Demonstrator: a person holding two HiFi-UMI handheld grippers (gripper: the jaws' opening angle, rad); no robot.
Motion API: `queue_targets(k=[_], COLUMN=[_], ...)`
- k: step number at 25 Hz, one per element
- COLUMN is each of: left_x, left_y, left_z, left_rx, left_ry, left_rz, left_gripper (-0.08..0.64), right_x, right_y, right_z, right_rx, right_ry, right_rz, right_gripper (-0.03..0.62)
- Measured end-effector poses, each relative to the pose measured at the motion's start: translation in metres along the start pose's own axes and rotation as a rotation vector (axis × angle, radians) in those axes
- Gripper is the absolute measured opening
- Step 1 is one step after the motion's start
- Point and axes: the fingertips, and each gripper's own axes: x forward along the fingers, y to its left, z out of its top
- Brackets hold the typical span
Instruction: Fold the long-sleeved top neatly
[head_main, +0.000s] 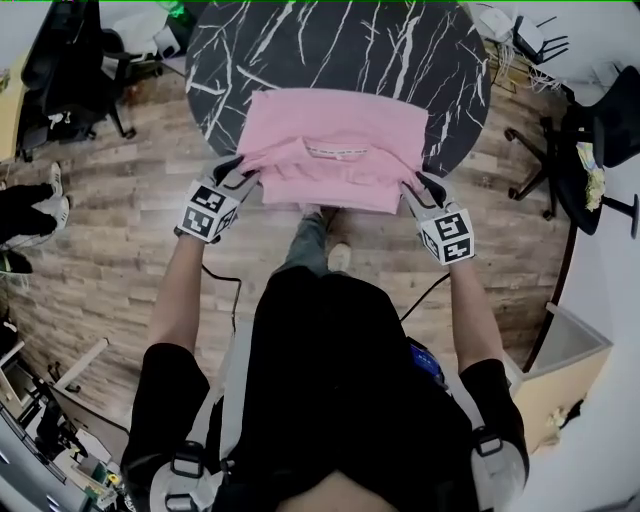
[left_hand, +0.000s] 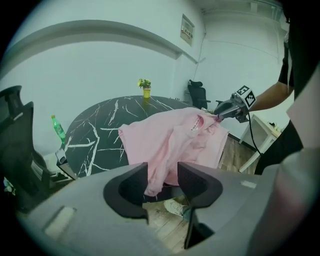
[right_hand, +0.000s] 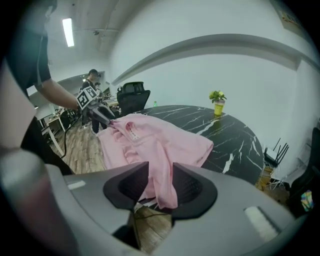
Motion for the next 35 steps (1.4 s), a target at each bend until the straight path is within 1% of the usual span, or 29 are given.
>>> queue_targets(k=[3,6,8,10,13,16,18,20,21,22,28,31,35], left_x=[-0.001,0.006,0.015,0.028,0.052,0.067,0.07,0.07,0.068,0.066,0.05,0.042,0.032], left_y=[-0.003,-0.009,-0.016,-0.028,-0.041,-0.043,-0.041,-0.042,-0.044,-0.045,-0.061,-0.068,-0.078], left_z=[0.018,0.04,0.053,0.063,0.066,0.061,0.058,0.055,0.055,0.056,0.06,0.055,0.043], left_rx=[0.068,0.129,0.169,0.192,0.212,0.21,0.198,0.199,0.204,0.209,0.228,0.234,0.232], left_ry=[-0.013,-0.028,-0.022,-0.004,0.051,0.094,0.101,0.101,0.096,0.089,0.042,0.032,0.028], left_rz=[0.004,-0.025,-0.066,-0.134,-0.211,-0.231,-0.239,-0.251,-0.259,-0.267,-0.302,-0.296,-0.276], left_gripper=[0.199,0.209,0.208,0.207,0.207,0.196,0.164,0.104,0.08,0.06,0.057,0.06,0.064], right_x=[0.006,0.022,0.035,0.049,0.067,0.077,0.079,0.078,0.076,0.074,0.057,0.046,0.034], right_y=[0.004,0.01,0.015,0.02,0.025,0.032,0.036,0.039,0.04,0.042,0.056,0.067,0.081], right_z=[0.023,0.04,0.048,0.054,0.055,0.048,0.046,0.046,0.046,0.047,0.05,0.047,0.032], right_rx=[-0.039,-0.076,-0.092,-0.092,-0.083,-0.097,-0.133,-0.159,-0.163,-0.166,-0.179,-0.188,-0.205], right_ry=[-0.021,-0.017,-0.002,0.021,0.064,0.115,0.127,0.123,0.123,0.119,0.075,0.065,0.072], right_rz=[0.028,0.073,0.11,0.148,0.189,0.223,0.232,0.233,0.234,0.235,0.247,0.256,0.259], right_gripper=[0.153,0.16,0.172,0.181,0.195,0.195,0.182,0.125,0.082,0.063,0.052,0.052,0.052])
